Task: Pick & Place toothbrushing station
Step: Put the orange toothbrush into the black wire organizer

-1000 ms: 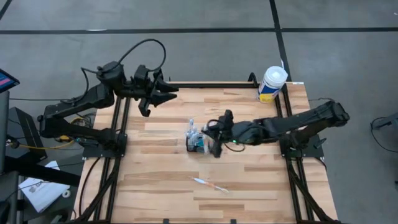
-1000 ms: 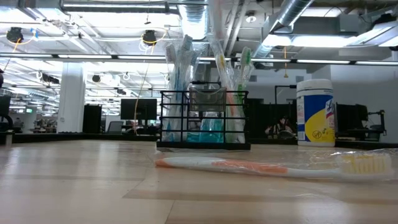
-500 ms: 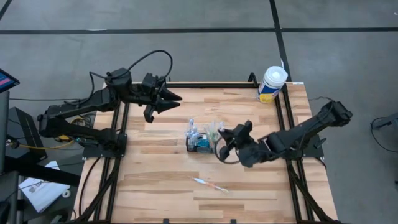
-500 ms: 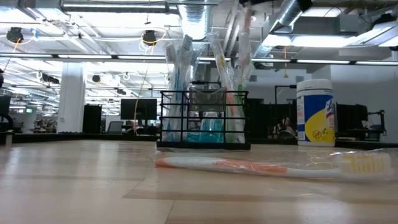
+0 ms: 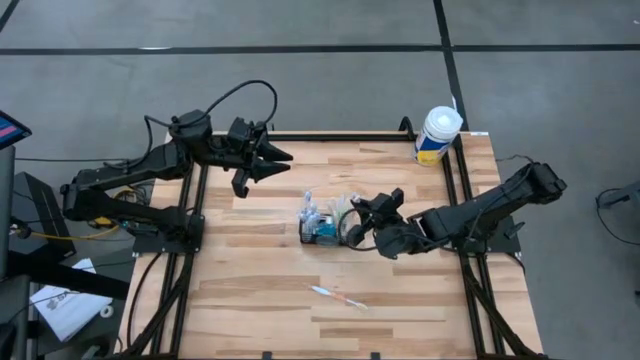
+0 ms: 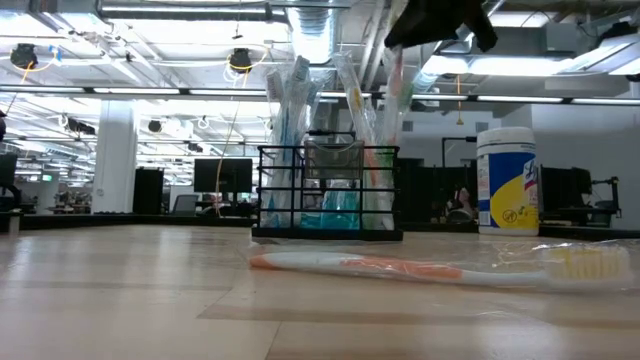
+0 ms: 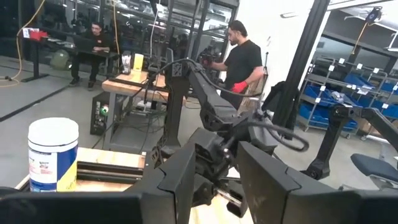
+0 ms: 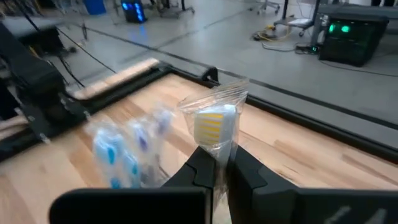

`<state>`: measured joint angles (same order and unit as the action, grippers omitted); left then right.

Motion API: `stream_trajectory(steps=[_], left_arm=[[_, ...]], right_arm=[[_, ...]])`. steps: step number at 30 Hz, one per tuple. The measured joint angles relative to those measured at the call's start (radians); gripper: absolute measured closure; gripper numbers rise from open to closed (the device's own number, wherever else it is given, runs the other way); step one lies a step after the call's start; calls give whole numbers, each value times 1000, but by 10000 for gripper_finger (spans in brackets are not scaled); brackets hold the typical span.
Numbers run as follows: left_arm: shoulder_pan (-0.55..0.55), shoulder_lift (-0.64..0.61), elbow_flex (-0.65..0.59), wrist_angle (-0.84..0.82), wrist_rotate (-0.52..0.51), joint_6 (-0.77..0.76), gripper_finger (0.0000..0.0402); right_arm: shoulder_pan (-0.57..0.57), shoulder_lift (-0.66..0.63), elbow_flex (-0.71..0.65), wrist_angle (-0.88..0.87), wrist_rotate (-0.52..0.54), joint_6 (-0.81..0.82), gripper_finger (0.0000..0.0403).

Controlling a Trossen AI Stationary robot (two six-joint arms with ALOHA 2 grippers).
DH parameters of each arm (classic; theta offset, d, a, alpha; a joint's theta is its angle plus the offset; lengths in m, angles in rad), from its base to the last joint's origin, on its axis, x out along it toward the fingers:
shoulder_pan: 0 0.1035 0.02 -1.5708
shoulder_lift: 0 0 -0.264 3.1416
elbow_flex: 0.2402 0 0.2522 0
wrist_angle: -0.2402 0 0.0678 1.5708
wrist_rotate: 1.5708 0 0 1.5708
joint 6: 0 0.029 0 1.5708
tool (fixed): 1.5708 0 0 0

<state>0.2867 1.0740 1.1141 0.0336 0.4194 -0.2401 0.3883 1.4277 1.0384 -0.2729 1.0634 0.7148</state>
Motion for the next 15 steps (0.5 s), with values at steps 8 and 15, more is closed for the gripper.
stream_trajectory(steps=[8,15], left_arm=[[0,0,0,13,0,1,286],[0,0,0,13,0,32,286]], right_arm=[[-6,0,-87,296,-54,-137,396],[-12,0,-107,312,-45,-148,396]])
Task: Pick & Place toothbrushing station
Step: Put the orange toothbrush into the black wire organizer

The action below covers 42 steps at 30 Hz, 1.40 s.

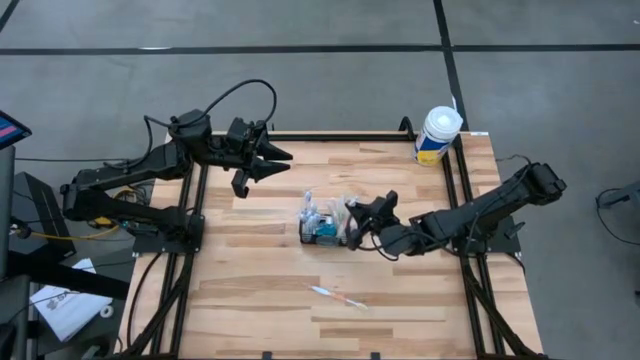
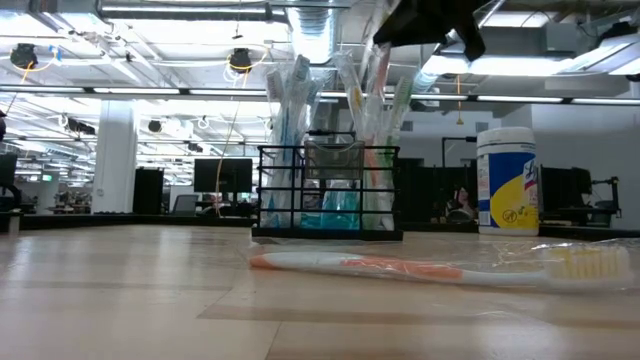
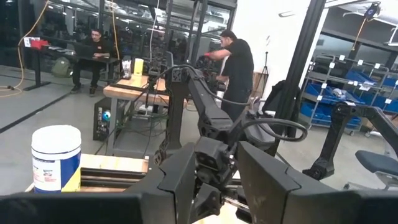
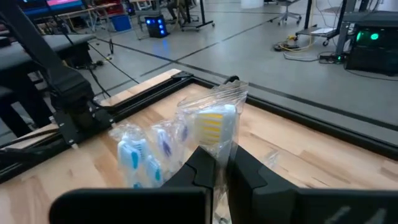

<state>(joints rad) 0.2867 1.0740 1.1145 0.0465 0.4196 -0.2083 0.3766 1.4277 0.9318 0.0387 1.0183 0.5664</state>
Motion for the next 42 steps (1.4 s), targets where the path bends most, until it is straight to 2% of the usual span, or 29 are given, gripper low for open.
stream_trajectory(steps=[10,14,27,42], left_arm=[[0,0,0,0,0,2,286],[0,0,0,0,0,19,286],[2,0,0,0,1,48,286],[2,0,1,-1,1,81,286]], right_arm=[[-29,0,0,-54,-29,1,396],[-39,37,-4,-49,-41,13,396],[-29,277,0,222,-109,88,396],[-22,322,1,252,-164,95,396]])
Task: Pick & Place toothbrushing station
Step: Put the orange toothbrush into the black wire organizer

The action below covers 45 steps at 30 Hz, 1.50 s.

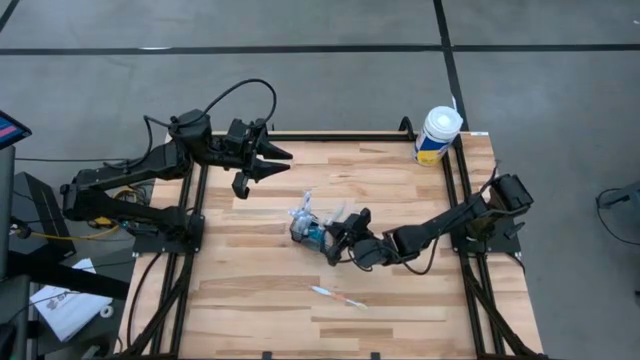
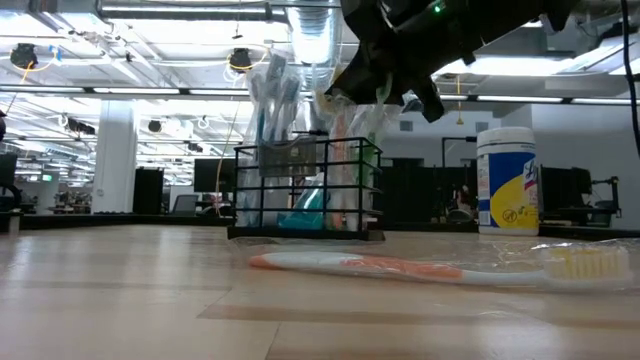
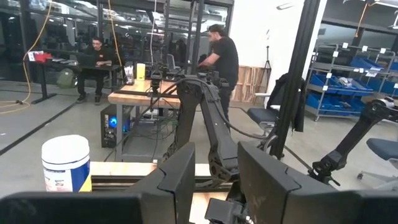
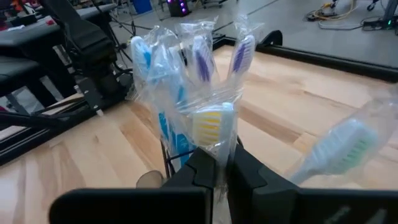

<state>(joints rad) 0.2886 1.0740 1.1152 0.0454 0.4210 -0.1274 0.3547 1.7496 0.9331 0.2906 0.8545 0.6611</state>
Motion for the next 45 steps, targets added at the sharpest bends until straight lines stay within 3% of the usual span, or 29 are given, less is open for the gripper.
stream_trajectory(steps=[7,10,15,20,24,30,35,45], left_arm=[[0,0,0,-2,0,0,286],[0,0,0,-2,0,-3,286],[0,0,0,-8,0,-15,286],[0,0,0,-11,0,-18,286],[0,0,0,-13,0,-19,286],[0,0,0,-13,0,-35,286],[0,0,0,-21,0,-35,286],[0,0,0,-22,0,-35,286]], right_arm=[[4,-15,-1,-9,0,36,396],[-2,-31,-3,-16,-37,61,373],[-33,-44,-6,-24,-217,167,260],[-34,-43,0,-5,-229,170,143],[-34,-44,42,-2,-244,111,96],[-47,-45,146,-51,-237,6,88],[-78,-84,233,-226,-233,-48,95],[-109,-248,245,-419,-225,-64,97]])
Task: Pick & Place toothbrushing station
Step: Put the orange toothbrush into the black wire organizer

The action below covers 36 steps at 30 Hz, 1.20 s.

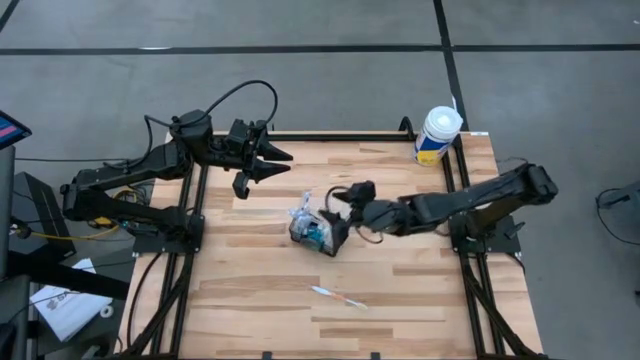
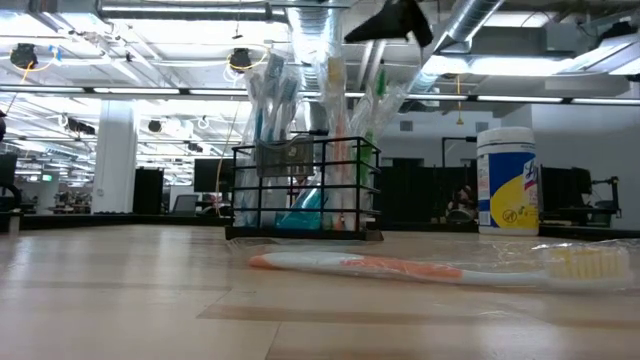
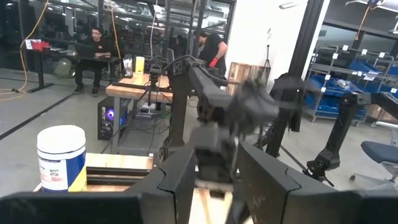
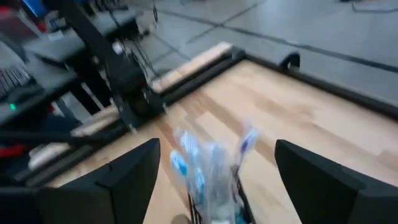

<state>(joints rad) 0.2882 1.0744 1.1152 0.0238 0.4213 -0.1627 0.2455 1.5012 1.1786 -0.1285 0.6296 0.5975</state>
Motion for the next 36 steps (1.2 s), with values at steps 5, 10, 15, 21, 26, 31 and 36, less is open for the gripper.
stream_trajectory(steps=[5,10,15,21,26,31,36], left_arm=[[0,0,0,0,0,-3,286],[-3,0,0,-2,38,-14,286],[-49,11,0,-140,102,-40,286],[-287,11,-1,-267,-79,23,286],[-516,44,-1,-275,-344,-9,286],[-662,136,-1,-270,-558,-160,286],[-765,251,-1,-214,-765,-300,286]], right_arm=[[12,-126,0,12,29,-39,97],[34,-243,0,41,25,-57,97],[103,-275,2,25,-131,35,97],[286,-205,2,-75,-158,279,97],[411,-107,1,-228,-161,507,97],[455,1,0,-407,-197,605,97],[458,96,-6,-477,-294,561,97]])
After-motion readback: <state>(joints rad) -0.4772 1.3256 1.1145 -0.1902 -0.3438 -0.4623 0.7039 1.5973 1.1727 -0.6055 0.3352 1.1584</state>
